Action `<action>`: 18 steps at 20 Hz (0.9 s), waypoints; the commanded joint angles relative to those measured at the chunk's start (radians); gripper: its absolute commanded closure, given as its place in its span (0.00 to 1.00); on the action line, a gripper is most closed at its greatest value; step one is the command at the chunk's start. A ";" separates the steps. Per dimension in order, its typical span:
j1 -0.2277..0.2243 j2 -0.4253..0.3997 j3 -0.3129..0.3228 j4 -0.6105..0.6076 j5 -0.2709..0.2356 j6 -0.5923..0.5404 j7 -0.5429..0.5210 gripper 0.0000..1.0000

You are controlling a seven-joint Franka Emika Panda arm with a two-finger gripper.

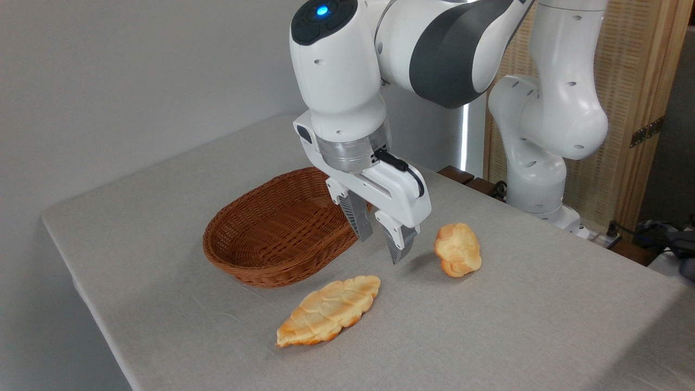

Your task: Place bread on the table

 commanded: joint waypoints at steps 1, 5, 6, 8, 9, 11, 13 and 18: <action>-0.008 -0.008 -0.007 0.016 0.011 -0.001 0.008 0.00; -0.014 -0.009 -0.043 0.062 -0.001 0.042 -0.007 0.00; -0.014 -0.008 -0.062 0.068 -0.001 0.062 -0.012 0.00; -0.014 -0.009 -0.103 0.072 0.008 0.096 -0.019 0.00; -0.014 -0.009 -0.111 0.072 0.011 0.109 -0.019 0.00; -0.014 -0.009 -0.129 0.072 0.011 0.142 -0.019 0.00; -0.014 -0.009 -0.142 0.072 0.011 0.172 -0.027 0.00; -0.012 -0.009 -0.142 0.072 0.012 0.197 -0.168 0.00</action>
